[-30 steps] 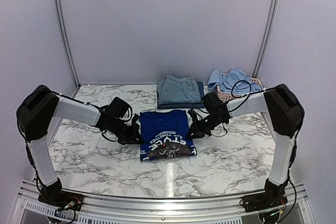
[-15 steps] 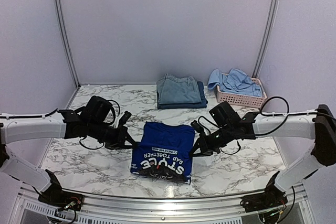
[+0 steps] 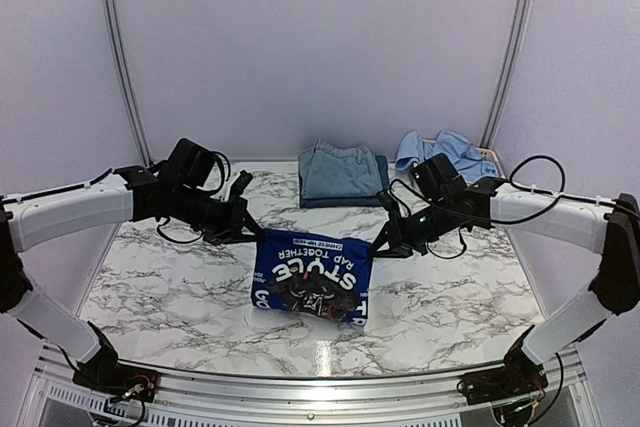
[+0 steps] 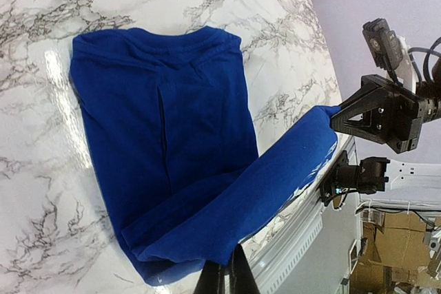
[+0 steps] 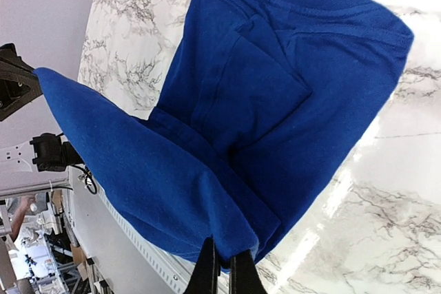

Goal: Fold and stack the mixed laundry pile
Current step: Fold the 2/3-rectangle-folded T-shirt at the center of the board.

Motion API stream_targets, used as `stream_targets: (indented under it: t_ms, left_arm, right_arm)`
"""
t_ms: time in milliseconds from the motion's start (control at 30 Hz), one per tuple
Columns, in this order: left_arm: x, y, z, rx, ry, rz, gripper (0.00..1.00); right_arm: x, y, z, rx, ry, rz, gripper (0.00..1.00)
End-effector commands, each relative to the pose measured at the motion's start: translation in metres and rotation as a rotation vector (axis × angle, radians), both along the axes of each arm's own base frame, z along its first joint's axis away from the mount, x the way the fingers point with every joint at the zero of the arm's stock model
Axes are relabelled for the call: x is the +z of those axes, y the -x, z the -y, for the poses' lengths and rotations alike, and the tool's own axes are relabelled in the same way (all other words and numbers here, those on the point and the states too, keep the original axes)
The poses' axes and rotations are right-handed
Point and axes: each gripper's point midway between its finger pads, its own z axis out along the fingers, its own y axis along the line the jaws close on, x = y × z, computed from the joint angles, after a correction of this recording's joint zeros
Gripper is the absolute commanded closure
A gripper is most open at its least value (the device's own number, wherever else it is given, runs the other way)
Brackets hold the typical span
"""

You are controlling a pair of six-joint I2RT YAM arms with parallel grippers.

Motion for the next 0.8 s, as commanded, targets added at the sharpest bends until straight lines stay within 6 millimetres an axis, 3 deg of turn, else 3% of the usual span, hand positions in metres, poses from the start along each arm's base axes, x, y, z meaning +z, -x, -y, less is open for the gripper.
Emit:
stream_targets:
  t_ms: [0, 200, 367, 633, 767]
  left_arm:
    - [-0.001, -0.024, 0.002, -0.02, -0.026, 0.015, 1.0]
    - [-0.009, -0.069, 0.012, -0.009, -0.032, 0.017, 1.0]
    - [-0.025, -0.099, 0.017, -0.001, -0.044, 0.003, 1.0]
    - [-0.08, -0.131, 0.029, 0.002, -0.097, -0.06, 1.0]
    - [-0.1, -0.143, 0.027, 0.027, -0.12, -0.082, 1.0]
  right_arm:
    - [0.005, -0.029, 0.005, -0.007, 0.019, 0.036, 1.0]
    - [0.001, -0.076, 0.012, -0.026, 0.032, 0.058, 1.0]
    - [-0.018, -0.109, 0.02, -0.04, 0.043, 0.044, 1.0]
    - [-0.065, -0.13, 0.028, -0.043, 0.092, -0.014, 1.0]
    - [-0.078, -0.141, 0.038, -0.066, 0.097, -0.021, 1.0]
